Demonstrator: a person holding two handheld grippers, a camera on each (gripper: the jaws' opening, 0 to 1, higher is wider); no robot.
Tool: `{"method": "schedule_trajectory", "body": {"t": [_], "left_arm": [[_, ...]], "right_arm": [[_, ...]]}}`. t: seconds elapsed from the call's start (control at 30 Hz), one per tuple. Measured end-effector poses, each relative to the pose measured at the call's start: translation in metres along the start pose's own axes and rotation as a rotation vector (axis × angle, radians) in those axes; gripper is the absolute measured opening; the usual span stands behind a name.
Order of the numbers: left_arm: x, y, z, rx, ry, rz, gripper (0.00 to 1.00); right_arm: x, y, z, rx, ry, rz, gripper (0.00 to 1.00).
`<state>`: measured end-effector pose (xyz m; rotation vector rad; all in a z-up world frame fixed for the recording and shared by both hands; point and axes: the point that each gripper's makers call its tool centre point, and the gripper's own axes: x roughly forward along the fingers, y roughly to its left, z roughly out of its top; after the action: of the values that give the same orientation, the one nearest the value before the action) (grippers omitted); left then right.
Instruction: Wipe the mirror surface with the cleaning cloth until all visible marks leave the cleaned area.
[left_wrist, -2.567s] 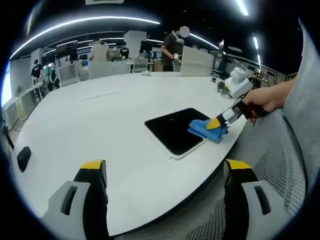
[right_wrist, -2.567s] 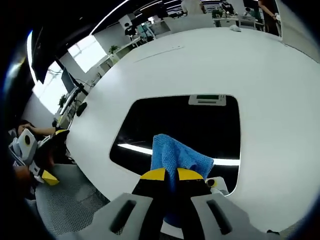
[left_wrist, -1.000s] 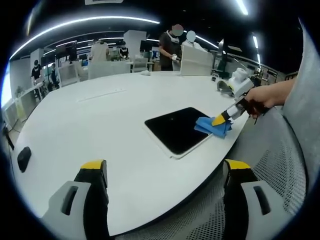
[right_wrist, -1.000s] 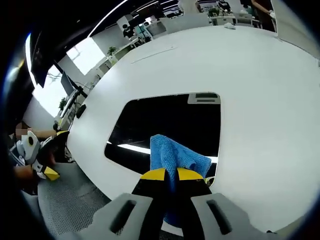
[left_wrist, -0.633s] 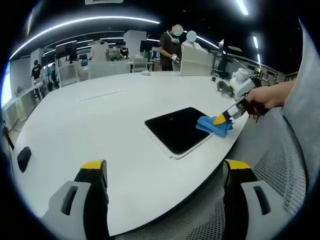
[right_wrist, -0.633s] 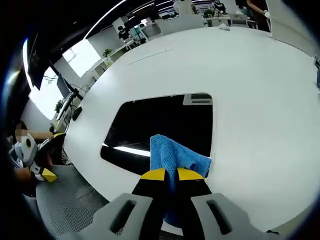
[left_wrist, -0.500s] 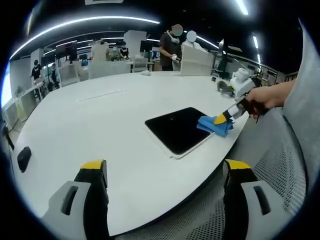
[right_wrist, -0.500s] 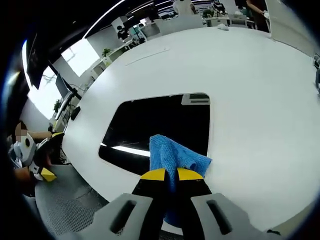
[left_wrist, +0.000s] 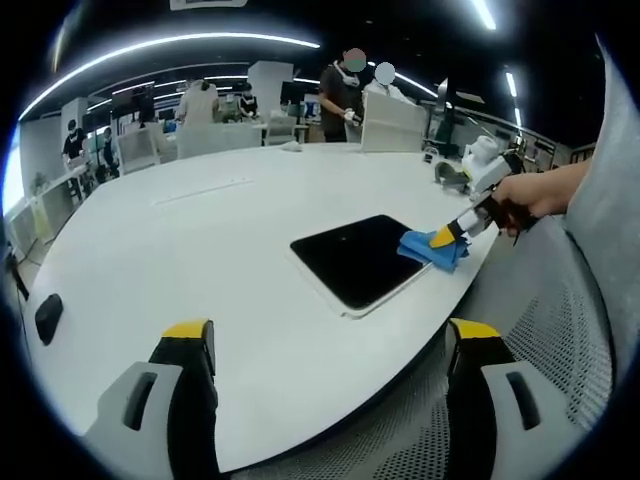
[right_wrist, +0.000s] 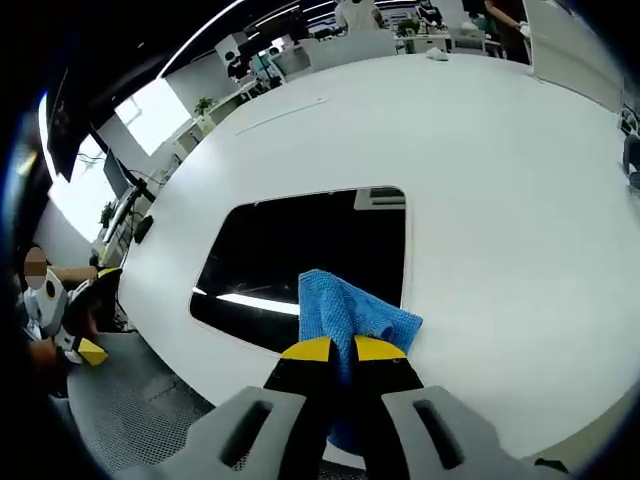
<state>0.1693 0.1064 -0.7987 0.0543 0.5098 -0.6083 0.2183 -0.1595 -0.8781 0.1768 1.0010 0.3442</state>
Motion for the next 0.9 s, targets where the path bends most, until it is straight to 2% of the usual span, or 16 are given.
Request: {"method": "schedule_trajectory", "body": {"t": [0.47, 0.63, 0.9], "left_arm": [[0.0, 0.001, -0.002, -0.002, 0.006, 0.0, 0.96], [0.0, 0.002, -0.004, -0.002, 0.01, -0.003, 0.96], [0.0, 0.002, -0.004, -0.004, 0.012, -0.006, 0.96]], "right_arm": [[-0.001, -0.005, 0.001, -0.002, -0.011, -0.023, 0.01], [0.002, -0.005, 0.005, -0.051, -0.023, -0.035, 0.01], [0.008, -0.008, 0.015, -0.044, -0.033, -0.046, 0.01]]}}
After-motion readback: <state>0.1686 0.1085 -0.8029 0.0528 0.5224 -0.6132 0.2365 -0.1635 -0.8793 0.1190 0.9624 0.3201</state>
